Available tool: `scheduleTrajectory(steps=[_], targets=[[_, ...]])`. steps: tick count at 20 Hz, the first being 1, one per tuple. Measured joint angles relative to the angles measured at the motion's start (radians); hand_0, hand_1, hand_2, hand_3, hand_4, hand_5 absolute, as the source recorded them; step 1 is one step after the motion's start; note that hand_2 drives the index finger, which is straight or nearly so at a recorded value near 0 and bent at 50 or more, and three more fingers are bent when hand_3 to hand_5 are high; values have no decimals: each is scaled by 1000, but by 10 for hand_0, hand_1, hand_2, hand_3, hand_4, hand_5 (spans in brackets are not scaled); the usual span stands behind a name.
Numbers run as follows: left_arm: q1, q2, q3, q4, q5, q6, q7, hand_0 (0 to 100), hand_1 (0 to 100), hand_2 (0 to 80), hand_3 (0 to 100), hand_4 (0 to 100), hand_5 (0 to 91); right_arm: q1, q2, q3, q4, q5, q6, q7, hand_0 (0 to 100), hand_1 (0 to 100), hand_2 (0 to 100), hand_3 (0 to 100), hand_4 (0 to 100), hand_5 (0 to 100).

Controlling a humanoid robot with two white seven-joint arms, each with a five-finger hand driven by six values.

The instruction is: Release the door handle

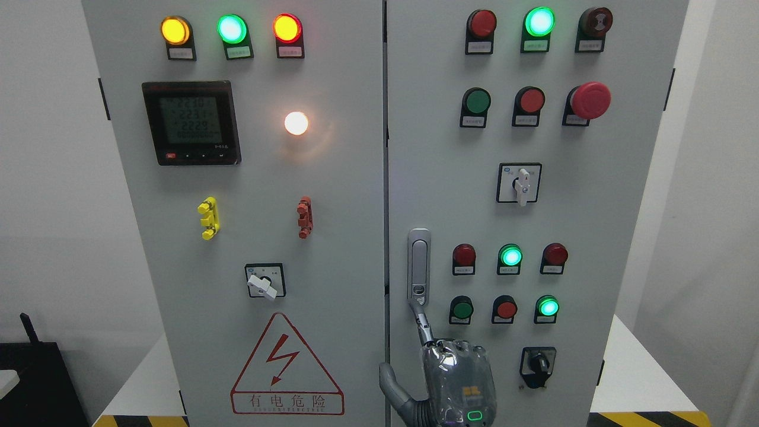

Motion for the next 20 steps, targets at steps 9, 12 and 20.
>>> scheduleTrajectory(steps=[9,12,20], targets=[[0,0,0,0,0,0,0,120,389,0,0,0,0,0,1,-7,2,0,-1,0,335,300,0,1000,1000,1000],[0,0,0,0,0,0,0,120,389,0,0,0,0,1,1,-8,4,0,-1,3,335,300,0,1000,1000,1000],[0,0,0,0,0,0,0,120,389,0,0,0,0,2,1,-13,8,0,-1,7,336,300,0,1000,1000,1000]])
